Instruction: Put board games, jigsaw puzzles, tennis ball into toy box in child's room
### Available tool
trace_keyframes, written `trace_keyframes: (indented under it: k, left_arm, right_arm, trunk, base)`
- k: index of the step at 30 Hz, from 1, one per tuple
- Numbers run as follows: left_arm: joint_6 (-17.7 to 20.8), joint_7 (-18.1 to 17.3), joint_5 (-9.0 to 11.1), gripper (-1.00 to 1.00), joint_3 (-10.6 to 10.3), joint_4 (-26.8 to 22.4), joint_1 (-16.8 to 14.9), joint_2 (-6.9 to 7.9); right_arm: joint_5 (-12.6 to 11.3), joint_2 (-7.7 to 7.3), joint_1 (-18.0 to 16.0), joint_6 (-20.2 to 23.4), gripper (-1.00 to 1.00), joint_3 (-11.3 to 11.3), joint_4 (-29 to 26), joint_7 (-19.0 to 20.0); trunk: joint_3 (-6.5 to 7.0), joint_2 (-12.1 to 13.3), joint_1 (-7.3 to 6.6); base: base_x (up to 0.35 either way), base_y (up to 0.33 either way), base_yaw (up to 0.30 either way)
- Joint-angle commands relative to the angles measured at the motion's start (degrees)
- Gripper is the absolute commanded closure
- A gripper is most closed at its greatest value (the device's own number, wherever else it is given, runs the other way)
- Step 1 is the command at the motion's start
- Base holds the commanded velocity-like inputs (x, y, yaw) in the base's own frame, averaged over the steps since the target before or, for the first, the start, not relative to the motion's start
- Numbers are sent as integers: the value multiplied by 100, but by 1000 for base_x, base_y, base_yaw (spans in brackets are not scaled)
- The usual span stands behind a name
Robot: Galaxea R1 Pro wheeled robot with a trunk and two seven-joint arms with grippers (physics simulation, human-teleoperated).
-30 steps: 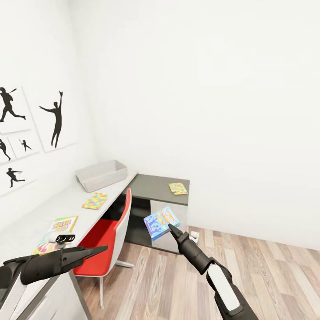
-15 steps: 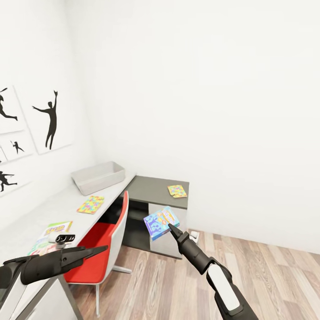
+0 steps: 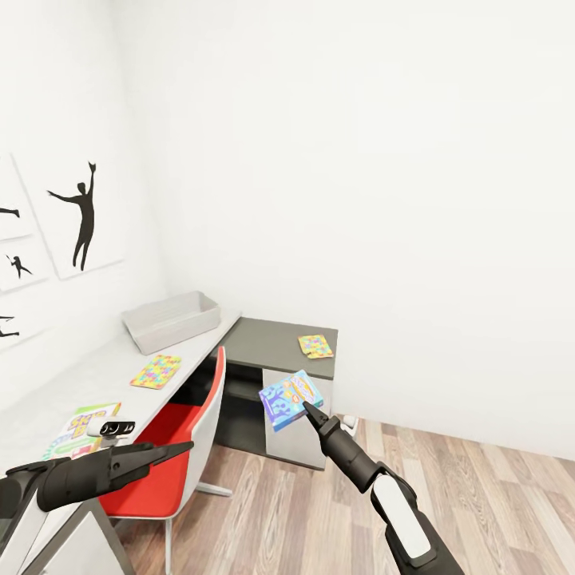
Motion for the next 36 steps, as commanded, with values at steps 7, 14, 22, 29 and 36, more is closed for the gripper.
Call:
trace_keyframes:
  k: [7,14,22,29,36]
  left_arm:
    - [61,-23,-3,-100,-1,0,-1,1]
    - [61,-23,-3,-100,-1,0,0,2]
    - [61,-23,6,-100,-1,0,1,1]
    - [61,-23,4,-100,-1,0,1,1]
    - [61,-23,6,-100,-1,0,2,-6]
  right_arm:
    - [-55,1,-1,36,100,-1,0,0]
    - [-55,1,-1,35,100,-1,0,0]
    - [-55,1,-1,35,100,-1,-5,0]
    - [-55,1,-1,35,100,-1,-1,0]
    - [-55,1,-1,35,100,-1,0,0]
  trunk:
    - [-2,-4,2]
    - [19,-4,2]
    - [26,-4,2]
    - [26,-4,2]
    - [35,-4,2]
  base:
    - [4,-1,2]
    - [0,0,167]
    - [28,0,48]
    - [93,-21,1]
    - [121,-66,91]
